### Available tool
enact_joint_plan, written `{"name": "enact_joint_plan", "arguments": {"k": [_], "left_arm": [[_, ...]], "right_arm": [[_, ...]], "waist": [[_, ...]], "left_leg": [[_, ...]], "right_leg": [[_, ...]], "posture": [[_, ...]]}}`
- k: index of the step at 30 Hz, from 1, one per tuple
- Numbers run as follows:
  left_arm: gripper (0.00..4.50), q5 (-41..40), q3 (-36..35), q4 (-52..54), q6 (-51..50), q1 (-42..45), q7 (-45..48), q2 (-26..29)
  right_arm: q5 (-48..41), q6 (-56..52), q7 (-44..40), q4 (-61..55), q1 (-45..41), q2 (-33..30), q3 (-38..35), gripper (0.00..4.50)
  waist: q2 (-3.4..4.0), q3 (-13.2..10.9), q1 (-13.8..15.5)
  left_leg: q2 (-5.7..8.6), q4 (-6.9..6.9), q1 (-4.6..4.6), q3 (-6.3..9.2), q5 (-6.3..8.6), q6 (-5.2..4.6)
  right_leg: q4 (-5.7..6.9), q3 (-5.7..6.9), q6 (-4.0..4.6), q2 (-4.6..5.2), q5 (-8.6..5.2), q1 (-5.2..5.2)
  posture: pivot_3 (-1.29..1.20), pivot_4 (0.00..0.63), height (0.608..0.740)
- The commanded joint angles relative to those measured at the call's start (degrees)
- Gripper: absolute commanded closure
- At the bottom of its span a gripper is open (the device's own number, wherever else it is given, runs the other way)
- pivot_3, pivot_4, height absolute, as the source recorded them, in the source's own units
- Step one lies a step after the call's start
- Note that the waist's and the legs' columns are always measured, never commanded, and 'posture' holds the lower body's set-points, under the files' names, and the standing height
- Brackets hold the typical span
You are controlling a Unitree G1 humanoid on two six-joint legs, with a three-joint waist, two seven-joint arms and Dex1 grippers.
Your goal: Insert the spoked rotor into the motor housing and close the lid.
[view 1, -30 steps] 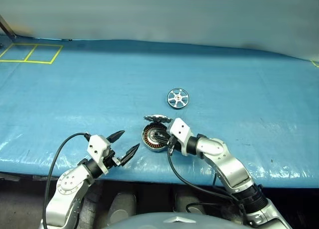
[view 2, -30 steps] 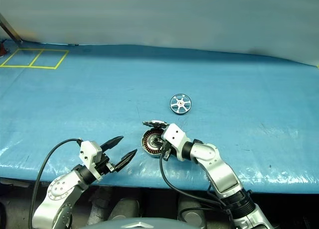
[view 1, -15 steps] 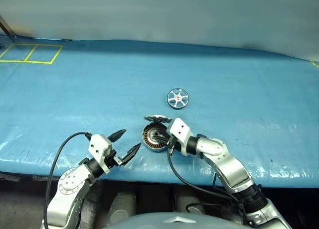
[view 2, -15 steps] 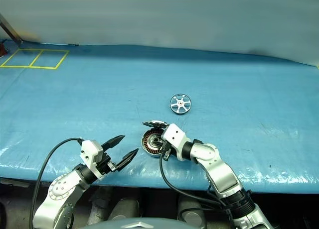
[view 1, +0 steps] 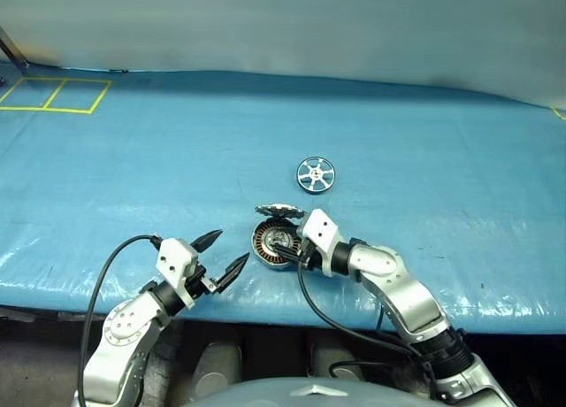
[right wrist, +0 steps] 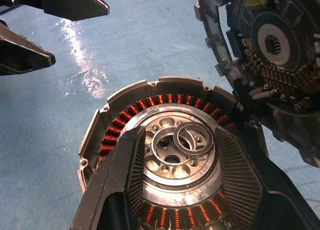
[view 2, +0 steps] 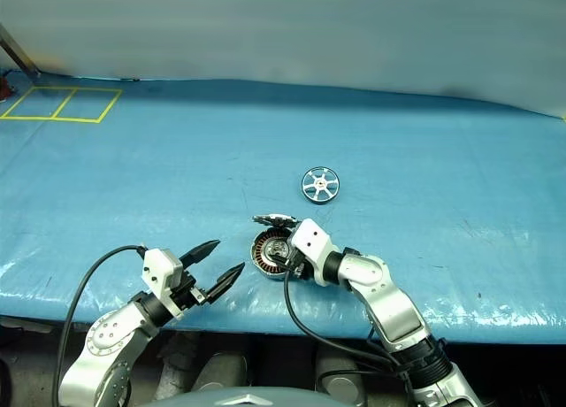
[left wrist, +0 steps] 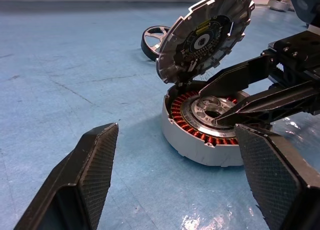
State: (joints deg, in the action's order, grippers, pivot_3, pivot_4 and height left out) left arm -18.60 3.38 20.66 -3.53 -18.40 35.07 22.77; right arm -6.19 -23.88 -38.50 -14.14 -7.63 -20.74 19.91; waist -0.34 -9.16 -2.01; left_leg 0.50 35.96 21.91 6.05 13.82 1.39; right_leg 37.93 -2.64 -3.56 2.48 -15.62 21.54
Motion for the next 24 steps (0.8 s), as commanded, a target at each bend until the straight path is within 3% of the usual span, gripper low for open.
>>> {"name": "enact_joint_plan", "arguments": {"k": [1,24], "left_arm": [[0.52,-0.2,-0.3,2.9,0.1,0.4,0.0,0.1],[0.52,-0.1,-0.6,2.7,-0.7,0.4,-0.6,0.1]], "right_arm": [[-0.5,0.3,-0.2,-1.5,-0.1,0.0,-0.2,2.2],[0.5,-1.1,-2.1,-2.0,-0.1,-1.8,1.4,2.2]], "waist": [[0.0,0.0,0.0],[0.0,0.0,0.0]], "left_leg": [[0.0,0.0,0.0,0.0,0.0,0.0],[0.0,0.0,0.0,0.01,0.0,0.0]], "right_leg": [[0.0,0.0,0.0,0.0,0.0,0.0],[0.0,0.0,0.0,0.0,0.0,-0.01]], "posture": [[0.0,0.15,0.74],[0.0,0.15,0.74]]}}
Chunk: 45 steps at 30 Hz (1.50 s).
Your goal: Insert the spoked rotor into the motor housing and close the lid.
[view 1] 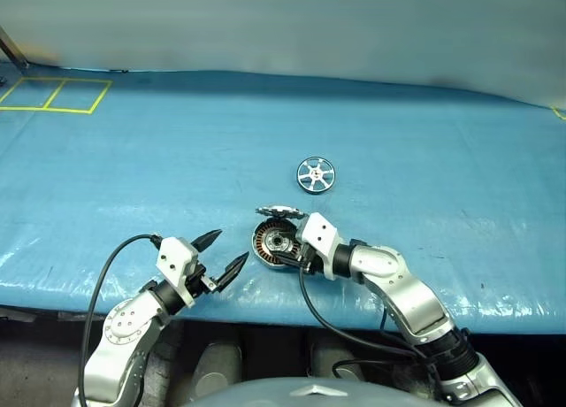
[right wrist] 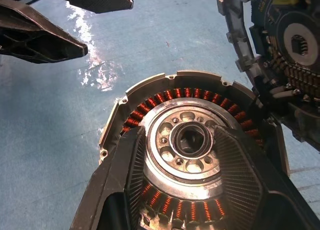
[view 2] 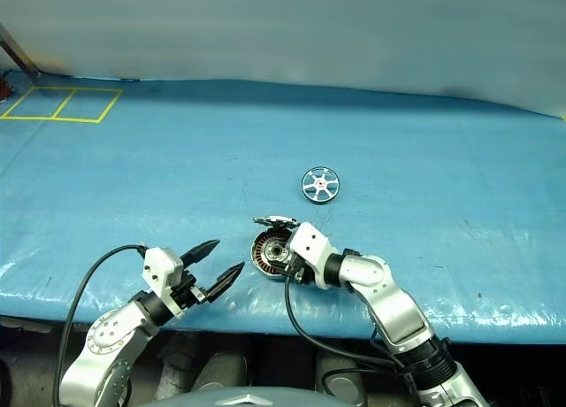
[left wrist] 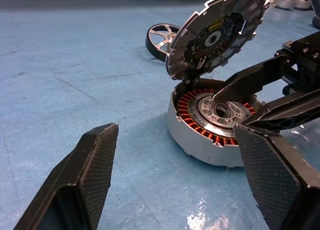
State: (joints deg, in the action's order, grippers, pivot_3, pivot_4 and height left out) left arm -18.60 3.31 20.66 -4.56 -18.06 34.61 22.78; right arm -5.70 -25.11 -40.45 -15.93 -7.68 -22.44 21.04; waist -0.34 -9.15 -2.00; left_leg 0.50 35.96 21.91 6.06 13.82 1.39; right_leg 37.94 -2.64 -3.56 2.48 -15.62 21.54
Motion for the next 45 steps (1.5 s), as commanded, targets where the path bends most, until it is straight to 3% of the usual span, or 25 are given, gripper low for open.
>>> {"name": "enact_joint_plan", "arguments": {"k": [1,8,11,16,32,39,45], "left_arm": [[0.52,-0.1,-0.5,2.7,0.3,0.1,-0.1,0.1],[0.52,-0.3,-0.8,2.9,0.3,0.1,-0.2,0.1],[0.52,-0.3,-0.9,2.7,0.4,0.2,-0.1,0.2],[0.52,-0.2,-1.0,2.7,0.5,0.2,0.1,0.2],[0.52,0.5,-0.2,2.3,0.4,1.0,0.1,0.1],[0.52,0.8,0.0,1.9,0.6,1.4,0.2,-0.2],[0.52,0.9,0.2,1.7,0.7,1.2,0.2,-0.3]], "right_arm": [[0.2,0.3,-0.3,-0.3,0.0,-0.3,0.4,2.2],[-7.6,-1.6,-0.2,-3.6,0.5,3.1,-5.3,2.2],[-7.0,-0.6,-0.5,-3.4,0.6,2.2,-4.6,2.84],[-4.4,0.9,0.0,-1.2,0.6,1.3,-2.1,4.48],[-2.4,1.8,2.5,2.7,-0.9,4.0,-1.9,4.48],[1.4,2.8,8.0,8.3,-0.5,5.8,-2.3,4.48],[-5.3,-6.8,5.7,5.3,1.4,7.4,-3.3,4.48]], "waist": [[0.0,0.0,0.0],[0.0,0.0,0.0],[0.0,0.0,0.0],[0.0,0.0,0.0],[0.0,0.0,0.0],[0.0,0.0,0.0],[-0.03,0.0,0.0]], "left_leg": [[0.0,0.0,0.0,0.0,0.0,0.0],[-0.01,0.0,0.01,0.01,0.0,0.0],[0.0,0.0,0.01,0.0,0.0,0.0],[0.0,0.0,0.01,0.0,0.0,0.0],[0.0,0.0,0.01,0.0,0.0,0.0],[-0.01,0.02,-0.08,-0.01,-0.02,0.03],[-0.01,0.07,-0.13,0.0,-0.07,0.08]], "right_leg": [[0.0,0.0,0.0,0.0,0.0,0.0],[0.01,0.0,0.0,-0.01,0.0,0.01],[-0.01,-0.01,0.0,0.0,0.0,0.0],[0.0,0.0,0.0,-0.01,0.0,0.01],[0.01,-0.01,0.0,0.0,0.0,0.01],[0.06,0.0,-0.01,-0.02,0.01,-0.06],[0.08,-0.02,-0.06,-0.02,0.06,-0.13]], "posture": [[0.0,0.15,0.74],[0.0,0.15,0.74],[0.0,0.15,0.74],[0.0,0.15,0.74],[0.0,0.15,0.74],[0.0,0.15,0.74],[0.0,0.15,0.74]]}}
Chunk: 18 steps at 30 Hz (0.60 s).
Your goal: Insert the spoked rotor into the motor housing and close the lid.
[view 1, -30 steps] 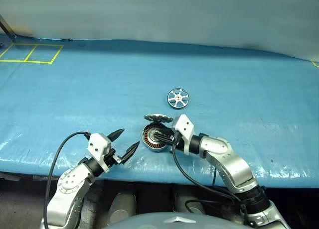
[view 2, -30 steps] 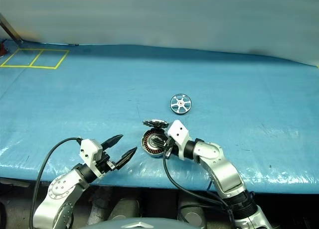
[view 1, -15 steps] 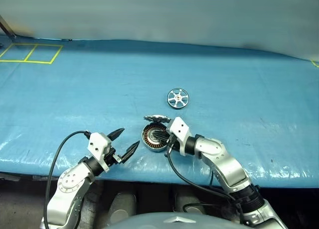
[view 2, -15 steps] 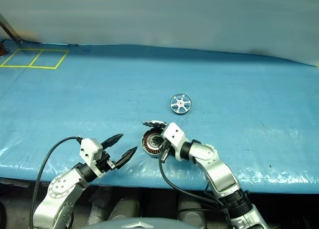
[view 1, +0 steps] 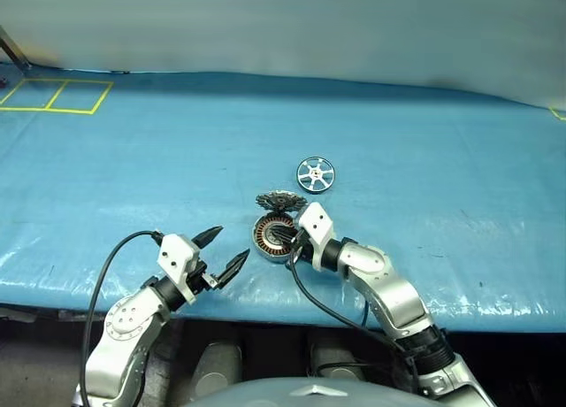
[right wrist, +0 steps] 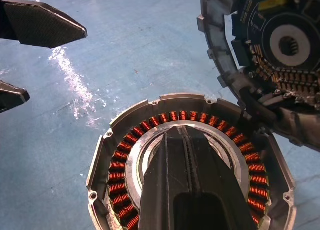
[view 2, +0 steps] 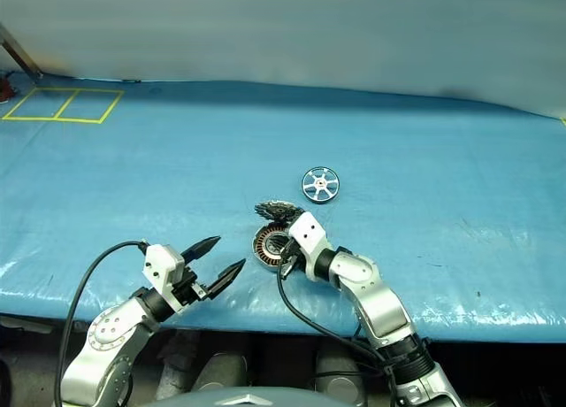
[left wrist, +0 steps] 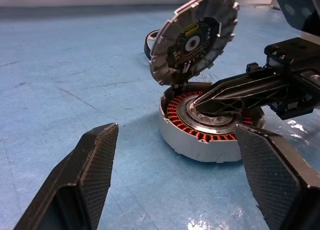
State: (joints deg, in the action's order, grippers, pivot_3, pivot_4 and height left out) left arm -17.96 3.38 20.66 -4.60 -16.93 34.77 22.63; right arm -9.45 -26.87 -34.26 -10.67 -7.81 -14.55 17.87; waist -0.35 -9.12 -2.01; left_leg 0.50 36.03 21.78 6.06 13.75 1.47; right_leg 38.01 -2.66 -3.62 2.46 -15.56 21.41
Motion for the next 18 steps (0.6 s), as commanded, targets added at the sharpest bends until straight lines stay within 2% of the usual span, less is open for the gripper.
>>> {"name": "enact_joint_plan", "arguments": {"k": [1,5,9,18], "left_arm": [[0.52,0.3,0.2,1.7,0.7,0.1,0.1,-0.2],[0.52,0.3,0.1,1.6,0.8,0.3,0.0,-0.2],[0.52,0.3,0.0,1.2,0.9,0.7,0.1,-0.2],[0.52,0.3,0.1,0.9,1.0,0.9,0.3,-0.3]], "right_arm": [[-3.0,-6.5,-0.3,-0.3,1.7,0.1,-1.0,4.48],[-10.6,-11.1,0.0,-2.2,1.7,3.0,-6.2,4.48],[-16.8,-8.7,-1.5,-6.0,1.2,5.2,-10.6,4.48],[-8.8,-3.9,0.6,-3.8,0.5,1.6,-5.3,4.48]], "waist": [[-0.01,0.0,0.0],[0.0,0.0,0.0],[0.05,0.0,0.0],[0.06,0.0,-0.1]], "left_leg": [[0.0,0.0,0.0,0.01,0.0,0.0],[0.0,-0.04,0.0,0.05,0.01,-0.01],[0.02,-0.05,0.12,0.04,0.03,-0.04],[0.01,-0.08,0.17,0.0,0.03,-0.04]], "right_leg": [[0.0,0.01,0.0,0.0,0.0,-0.01],[0.0,0.02,0.03,0.0,-0.01,0.01],[-0.01,0.01,0.04,0.0,-0.02,0.12],[-0.01,0.0,0.04,-0.01,-0.02,0.21]], "posture": [[0.0,0.15,0.74],[0.0,0.15,0.74],[0.0,0.15,0.74],[0.0,0.15,0.74]]}}
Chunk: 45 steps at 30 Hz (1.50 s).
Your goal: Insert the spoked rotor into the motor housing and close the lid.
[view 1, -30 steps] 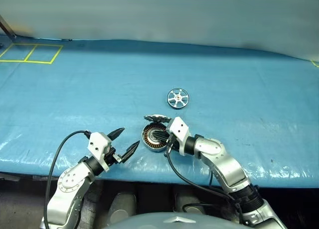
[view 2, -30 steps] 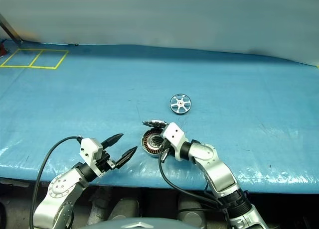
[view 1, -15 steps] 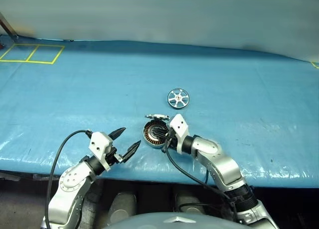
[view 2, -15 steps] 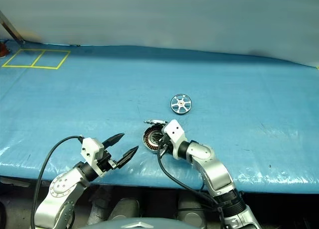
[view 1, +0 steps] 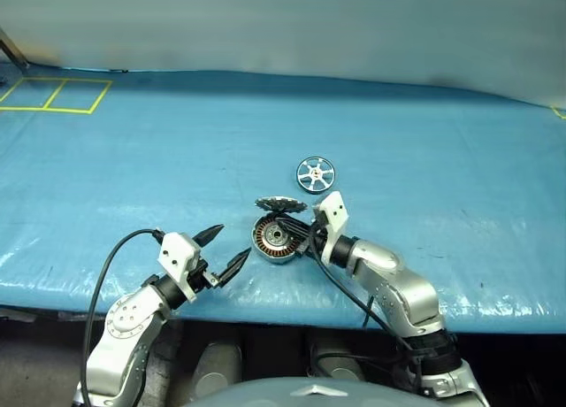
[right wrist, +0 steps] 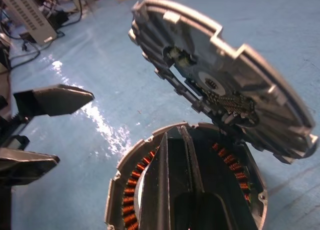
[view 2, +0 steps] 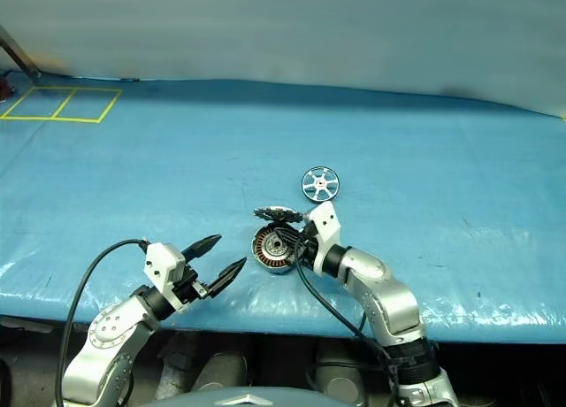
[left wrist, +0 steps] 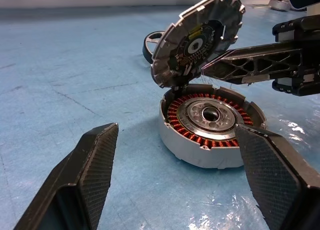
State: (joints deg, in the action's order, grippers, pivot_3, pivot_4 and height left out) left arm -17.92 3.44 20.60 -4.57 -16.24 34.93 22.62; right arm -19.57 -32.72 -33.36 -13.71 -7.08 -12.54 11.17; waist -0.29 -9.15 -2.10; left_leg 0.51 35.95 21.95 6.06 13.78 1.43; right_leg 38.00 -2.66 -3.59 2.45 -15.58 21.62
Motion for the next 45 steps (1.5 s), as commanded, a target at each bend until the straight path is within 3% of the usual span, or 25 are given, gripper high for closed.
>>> {"name": "enact_joint_plan", "arguments": {"k": [1,14,21,34,39,45], "left_arm": [[0.52,0.3,0.1,1.0,1.0,0.2,0.2,-0.3],[0.52,0.1,-0.3,0.7,1.0,0.4,0.2,-0.3],[0.52,0.2,-0.2,0.4,1.2,0.6,0.2,-0.3],[0.52,0.5,0.0,-0.3,1.9,0.9,0.3,-0.4],[0.52,0.5,0.0,-0.9,2.2,1.2,0.5,-0.5],[0.52,0.4,-0.3,-1.8,3.0,1.2,0.8,-0.2]], "right_arm": [[1.6,2.2,-0.5,-0.7,-0.1,-0.7,1.8,4.48],[15.0,7.9,1.9,5.6,-0.5,-5.6,10.2,4.48],[22.6,5.0,3.8,8.4,-1.0,-7.8,15.6,4.48],[15.0,-14.1,7.0,7.7,-0.3,-2.0,7.9,4.48],[17.0,-18.5,8.7,8.1,-0.9,-3.2,10.9,4.48],[16.8,-23.3,13.9,10.5,-1.0,-0.8,9.4,4.48]], "waist": [[0.0,0.0,0.0],[-0.01,0.0,0.0],[-0.12,0.3,0.0],[-0.29,1.1,0.1],[-0.15,1.3,0.1],[-0.22,1.8,0.1]], "left_leg": [[0.0,0.0,0.0,0.0,0.0,0.0],[-0.01,0.01,-0.07,-0.01,0.0,0.0],[-0.05,0.01,-0.38,-0.03,-0.03,0.05],[-0.1,-0.01,-0.96,0.12,-0.02,0.06],[-0.15,-0.03,-1.22,0.17,-0.01,0.09],[-0.44,-0.03,-1.3,0.2,0.22,0.46]], "right_leg": [[0.0,0.0,0.0,0.0,0.0,0.0],[0.0,0.0,0.0,0.0,0.0,-0.07],[0.01,0.01,-0.11,-0.01,-0.12,-0.34],[-0.09,0.0,0.13,0.02,-0.4,-0.68],[-0.1,-0.02,0.14,0.06,-0.43,-0.87],[-0.21,-0.06,0.14,0.14,-0.47,-0.96]], "posture": [[0.0,0.15,0.74],[0.0,0.15,0.74],[0.0,0.15,0.74],[0.0,0.15,0.74],[0.0,0.15,0.74],[0.0,0.15,0.74]]}}
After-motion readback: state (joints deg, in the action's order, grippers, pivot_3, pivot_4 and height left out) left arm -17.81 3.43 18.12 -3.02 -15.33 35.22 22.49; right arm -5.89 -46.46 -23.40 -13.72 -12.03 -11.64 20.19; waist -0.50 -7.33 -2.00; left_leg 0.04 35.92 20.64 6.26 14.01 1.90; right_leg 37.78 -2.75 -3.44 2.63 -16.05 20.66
